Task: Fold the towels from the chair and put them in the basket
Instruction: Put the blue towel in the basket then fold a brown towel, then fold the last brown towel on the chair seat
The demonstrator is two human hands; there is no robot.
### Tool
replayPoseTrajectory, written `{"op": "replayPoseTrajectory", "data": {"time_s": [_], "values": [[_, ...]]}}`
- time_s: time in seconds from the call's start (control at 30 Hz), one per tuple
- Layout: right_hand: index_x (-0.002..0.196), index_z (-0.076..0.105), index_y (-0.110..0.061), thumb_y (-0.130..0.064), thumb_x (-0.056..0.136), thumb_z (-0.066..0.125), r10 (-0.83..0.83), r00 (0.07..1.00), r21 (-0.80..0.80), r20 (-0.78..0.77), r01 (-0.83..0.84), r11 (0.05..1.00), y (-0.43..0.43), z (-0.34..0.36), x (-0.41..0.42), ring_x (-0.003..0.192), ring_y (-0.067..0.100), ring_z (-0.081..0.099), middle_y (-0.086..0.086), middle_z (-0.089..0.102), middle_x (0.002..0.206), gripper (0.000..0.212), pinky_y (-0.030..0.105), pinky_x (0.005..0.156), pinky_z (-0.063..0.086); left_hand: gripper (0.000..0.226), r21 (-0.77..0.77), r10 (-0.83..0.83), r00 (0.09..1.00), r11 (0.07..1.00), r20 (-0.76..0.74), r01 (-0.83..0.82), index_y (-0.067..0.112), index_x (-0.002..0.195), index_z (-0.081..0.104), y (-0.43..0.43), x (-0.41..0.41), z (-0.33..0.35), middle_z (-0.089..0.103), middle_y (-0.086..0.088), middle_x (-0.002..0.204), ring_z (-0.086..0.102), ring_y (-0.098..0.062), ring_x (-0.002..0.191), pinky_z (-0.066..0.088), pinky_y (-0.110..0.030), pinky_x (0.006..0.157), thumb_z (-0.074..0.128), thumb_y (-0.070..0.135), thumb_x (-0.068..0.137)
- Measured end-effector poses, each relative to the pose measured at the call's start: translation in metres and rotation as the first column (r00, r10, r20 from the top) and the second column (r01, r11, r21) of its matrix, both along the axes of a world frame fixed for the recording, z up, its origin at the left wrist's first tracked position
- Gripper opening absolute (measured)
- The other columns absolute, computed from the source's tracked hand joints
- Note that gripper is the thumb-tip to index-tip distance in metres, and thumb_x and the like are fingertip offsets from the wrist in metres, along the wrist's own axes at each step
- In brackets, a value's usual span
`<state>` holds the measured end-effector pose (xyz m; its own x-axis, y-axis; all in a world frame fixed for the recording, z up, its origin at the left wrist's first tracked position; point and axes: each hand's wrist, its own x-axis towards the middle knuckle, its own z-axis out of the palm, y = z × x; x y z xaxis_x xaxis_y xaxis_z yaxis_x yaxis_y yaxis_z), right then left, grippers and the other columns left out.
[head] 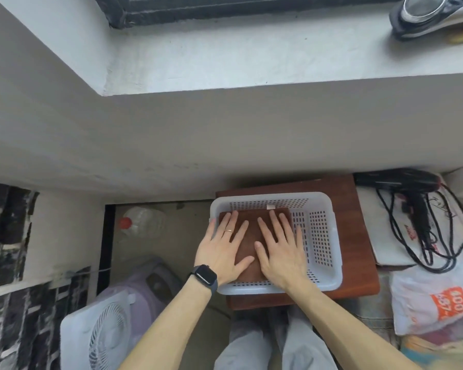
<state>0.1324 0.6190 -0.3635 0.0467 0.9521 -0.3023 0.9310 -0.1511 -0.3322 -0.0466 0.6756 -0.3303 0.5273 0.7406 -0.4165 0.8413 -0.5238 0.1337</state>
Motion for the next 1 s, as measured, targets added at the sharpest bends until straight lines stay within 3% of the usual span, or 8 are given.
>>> {"op": "replayPoseTrajectory", "data": {"time_s": [0.1,0.2,0.33,0.4,0.7,0.9,1.0], "values": [[0.158,0.015,-0.038,-0.056,0.101,0.025,0.047,0.998,-0.059,0.032,-0.045,0.997,0.005,-0.018,0.010,0.154,0.015,-0.009,-0.007,0.001,0.168,0.061,0.056,0.123,0.007,0.087,-0.040,-0.006,0.998,0.999,-0.059,0.004,0.020,0.157,0.008,0.000,0.005,-0.015,-0.001,-0.016,0.162,0.002,-0.032,0.151,-0.011,-0.044,0.119,0.021,0.073,0.090],[0.158,0.014,-0.039,-0.058,0.100,0.026,0.047,0.999,-0.077,0.020,-0.045,0.996,0.006,-0.028,0.011,0.154,0.015,-0.012,-0.007,-0.001,0.168,0.062,0.052,0.124,0.002,0.086,-0.035,0.016,0.997,0.999,-0.078,-0.018,0.020,0.156,0.003,0.001,0.009,-0.027,-0.001,-0.018,0.162,-0.002,-0.031,0.151,-0.011,-0.043,0.118,0.018,0.073,0.090],[0.157,0.013,-0.040,-0.058,0.100,0.027,0.008,1.000,-0.108,-0.005,-0.008,0.994,0.009,-0.038,0.006,0.153,0.015,-0.015,-0.008,-0.005,0.168,0.062,0.050,0.124,-0.004,0.081,-0.070,-0.009,0.986,0.998,-0.167,-0.003,0.022,0.148,-0.024,0.004,0.012,-0.034,-0.032,-0.018,0.154,-0.041,-0.030,0.136,-0.025,-0.046,0.113,0.012,0.071,0.094],[0.157,0.015,-0.040,-0.058,0.100,0.029,-0.002,1.000,-0.113,-0.009,0.001,0.994,0.011,-0.043,0.007,0.153,0.014,-0.014,-0.008,-0.004,0.167,0.061,0.051,0.123,-0.003,0.079,-0.087,-0.027,0.974,0.996,-0.225,0.007,0.022,0.145,-0.029,0.007,0.018,-0.034,-0.039,-0.019,0.150,-0.048,-0.031,0.130,-0.029,-0.048,0.110,0.008,0.070,0.094],[0.156,0.019,-0.037,-0.058,0.099,0.026,0.001,1.000,-0.113,-0.008,-0.001,0.994,0.013,-0.058,0.008,0.154,0.018,-0.010,-0.006,-0.002,0.167,0.061,0.056,0.123,0.004,0.075,-0.092,-0.077,0.933,0.995,-0.351,0.048,0.022,0.140,-0.034,0.012,0.023,-0.045,-0.048,-0.022,0.144,-0.046,-0.038,0.132,-0.031,-0.058,0.106,0.002,0.069,0.094],[0.157,0.017,-0.037,-0.057,0.100,0.022,0.004,1.000,-0.095,-0.027,-0.007,0.995,0.015,-0.056,0.009,0.154,0.018,-0.010,-0.003,0.003,0.168,0.060,0.057,0.123,0.005,0.078,-0.067,-0.070,0.923,0.997,-0.378,0.048,0.024,0.146,-0.029,0.011,0.023,-0.049,-0.045,-0.019,0.146,-0.036,-0.035,0.141,-0.022,-0.054,0.114,0.001,0.071,0.092],[0.157,0.014,-0.038,-0.058,0.100,0.017,0.007,0.999,-0.093,-0.041,-0.010,0.996,0.013,-0.054,0.009,0.153,0.016,-0.014,-0.004,0.001,0.168,0.060,0.056,0.123,0.001,0.080,-0.085,-0.040,0.937,0.996,-0.346,0.012,0.028,0.149,-0.025,0.010,0.021,-0.043,-0.037,-0.013,0.154,-0.035,-0.029,0.142,-0.025,-0.048,0.114,0.006,0.073,0.092]]}}
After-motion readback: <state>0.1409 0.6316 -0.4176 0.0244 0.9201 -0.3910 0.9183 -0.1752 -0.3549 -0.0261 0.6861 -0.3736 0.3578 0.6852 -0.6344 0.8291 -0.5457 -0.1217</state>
